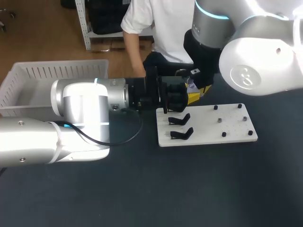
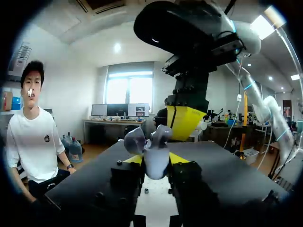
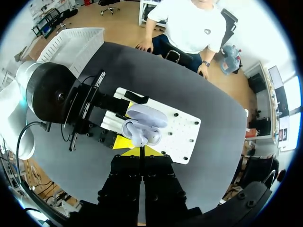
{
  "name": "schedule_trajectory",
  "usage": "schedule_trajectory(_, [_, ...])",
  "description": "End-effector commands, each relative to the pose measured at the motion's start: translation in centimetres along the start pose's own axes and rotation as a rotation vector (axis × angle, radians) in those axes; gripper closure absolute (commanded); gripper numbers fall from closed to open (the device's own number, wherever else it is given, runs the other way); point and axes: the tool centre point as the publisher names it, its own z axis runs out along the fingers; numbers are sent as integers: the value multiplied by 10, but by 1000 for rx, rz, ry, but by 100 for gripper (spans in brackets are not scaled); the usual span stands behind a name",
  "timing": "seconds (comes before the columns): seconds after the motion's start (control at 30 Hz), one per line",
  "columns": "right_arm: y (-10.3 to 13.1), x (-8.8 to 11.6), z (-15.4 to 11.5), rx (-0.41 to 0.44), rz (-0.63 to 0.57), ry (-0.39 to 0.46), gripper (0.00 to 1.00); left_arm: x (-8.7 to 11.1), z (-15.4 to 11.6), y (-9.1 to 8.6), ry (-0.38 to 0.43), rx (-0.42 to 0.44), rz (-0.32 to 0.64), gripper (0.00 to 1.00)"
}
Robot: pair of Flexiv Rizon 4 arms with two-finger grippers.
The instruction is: Pick up each earbud case from the left stands, insert the matching earbuds, close the lid, and place the case in the box.
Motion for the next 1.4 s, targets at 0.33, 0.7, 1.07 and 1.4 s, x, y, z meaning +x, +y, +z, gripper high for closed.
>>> schedule_trajectory(0.33, [2,-9,-1,4,-18,1,100,1,0,-1,-5,-6,4,100])
schedule_trajectory(0.7, [2,-14,-14,11,-29,-32,100,1,0,-1,-5,-6,4,100])
schedule_trajectory(1.07, [-9,-29,-26,21,46,-119,100,1,0,-1,-5,-6,4,100])
schedule_trajectory(1.4, [-17,-63,-18,9,150,-209,83,1,0,-1,-5,-6,4,100])
